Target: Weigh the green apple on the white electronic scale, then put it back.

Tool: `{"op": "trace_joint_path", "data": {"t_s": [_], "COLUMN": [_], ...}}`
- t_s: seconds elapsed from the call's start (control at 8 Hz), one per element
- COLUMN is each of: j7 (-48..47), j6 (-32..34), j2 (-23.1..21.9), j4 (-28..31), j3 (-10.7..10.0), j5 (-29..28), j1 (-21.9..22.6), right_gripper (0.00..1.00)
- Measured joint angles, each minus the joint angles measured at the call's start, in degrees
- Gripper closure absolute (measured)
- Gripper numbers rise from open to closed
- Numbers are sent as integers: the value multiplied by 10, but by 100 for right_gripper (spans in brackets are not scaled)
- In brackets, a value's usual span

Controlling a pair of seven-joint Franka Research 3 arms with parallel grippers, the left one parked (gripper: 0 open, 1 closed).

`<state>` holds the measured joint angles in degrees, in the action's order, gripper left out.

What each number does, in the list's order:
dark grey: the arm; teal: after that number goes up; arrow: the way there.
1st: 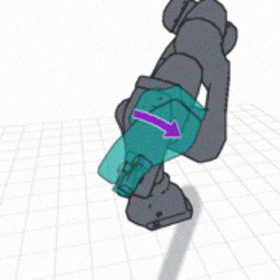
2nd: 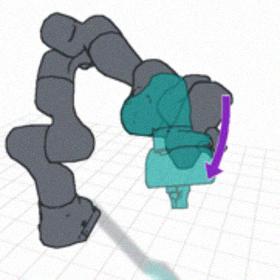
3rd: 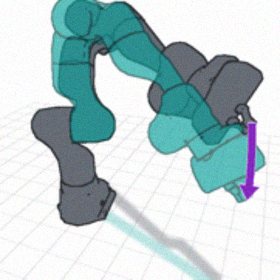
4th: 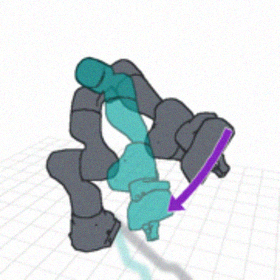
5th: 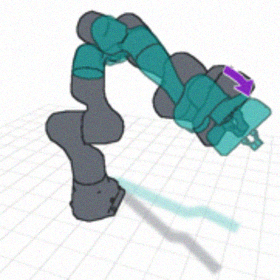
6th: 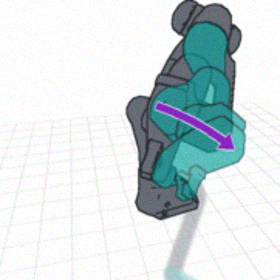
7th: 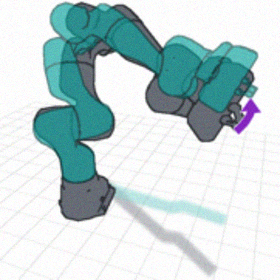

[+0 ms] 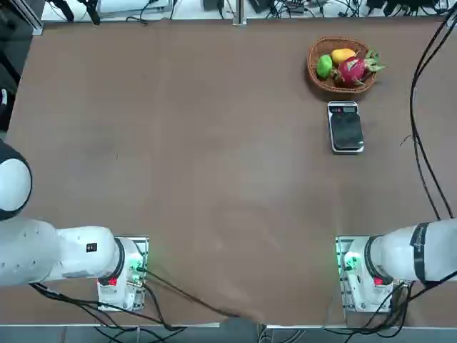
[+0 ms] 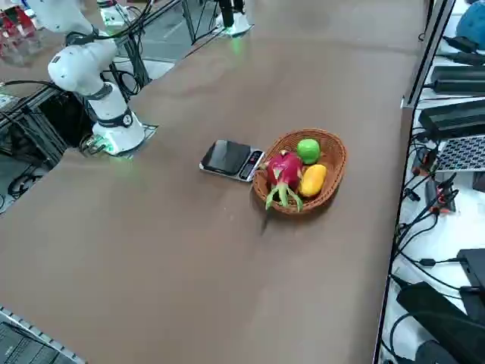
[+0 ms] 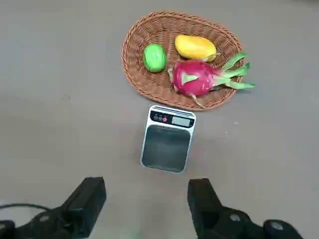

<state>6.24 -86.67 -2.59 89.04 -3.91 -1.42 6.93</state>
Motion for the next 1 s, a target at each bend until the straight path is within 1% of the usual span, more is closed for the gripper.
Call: {"op": "trace_joint_path", "data": {"t_s": [0.25,0.5,0.75,1.0], "j7": [0,0,2,3], "j6": [0,-20,-74,-124], "j2": [3,27,78,143], "j4": [1,2,5,8], "j3": [0,0,0,2], "j5": [0,0,0,0], "j1": [0,-1,-1,0], "right_gripper": [0,0,0,0]}}
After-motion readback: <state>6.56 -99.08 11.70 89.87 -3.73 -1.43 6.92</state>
